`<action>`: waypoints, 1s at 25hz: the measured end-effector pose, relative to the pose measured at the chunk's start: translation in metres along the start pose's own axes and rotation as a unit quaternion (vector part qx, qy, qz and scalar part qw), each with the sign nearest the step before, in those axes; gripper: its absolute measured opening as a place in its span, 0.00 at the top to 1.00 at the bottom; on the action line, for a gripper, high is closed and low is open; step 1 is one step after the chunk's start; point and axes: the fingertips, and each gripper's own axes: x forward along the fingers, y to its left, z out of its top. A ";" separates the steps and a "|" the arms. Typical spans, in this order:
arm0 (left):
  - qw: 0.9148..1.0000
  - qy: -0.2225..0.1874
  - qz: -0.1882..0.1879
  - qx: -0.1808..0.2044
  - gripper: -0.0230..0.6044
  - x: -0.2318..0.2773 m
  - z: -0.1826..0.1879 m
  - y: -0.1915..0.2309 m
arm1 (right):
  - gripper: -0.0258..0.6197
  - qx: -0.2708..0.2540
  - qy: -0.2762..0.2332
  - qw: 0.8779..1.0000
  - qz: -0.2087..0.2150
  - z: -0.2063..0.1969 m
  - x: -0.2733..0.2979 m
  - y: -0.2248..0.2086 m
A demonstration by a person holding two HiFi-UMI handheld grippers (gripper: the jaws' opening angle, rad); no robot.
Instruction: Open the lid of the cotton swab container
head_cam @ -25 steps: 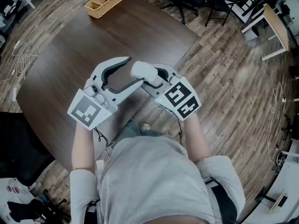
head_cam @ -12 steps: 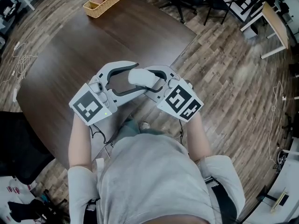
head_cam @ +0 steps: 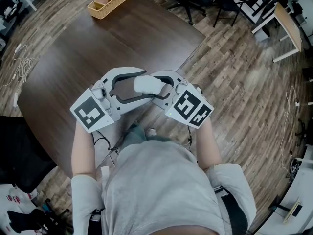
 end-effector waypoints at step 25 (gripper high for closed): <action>0.988 0.044 0.011 0.151 0.63 -0.012 -0.004 -0.008 | 0.66 0.051 0.015 0.998 0.026 -0.002 0.016 0.008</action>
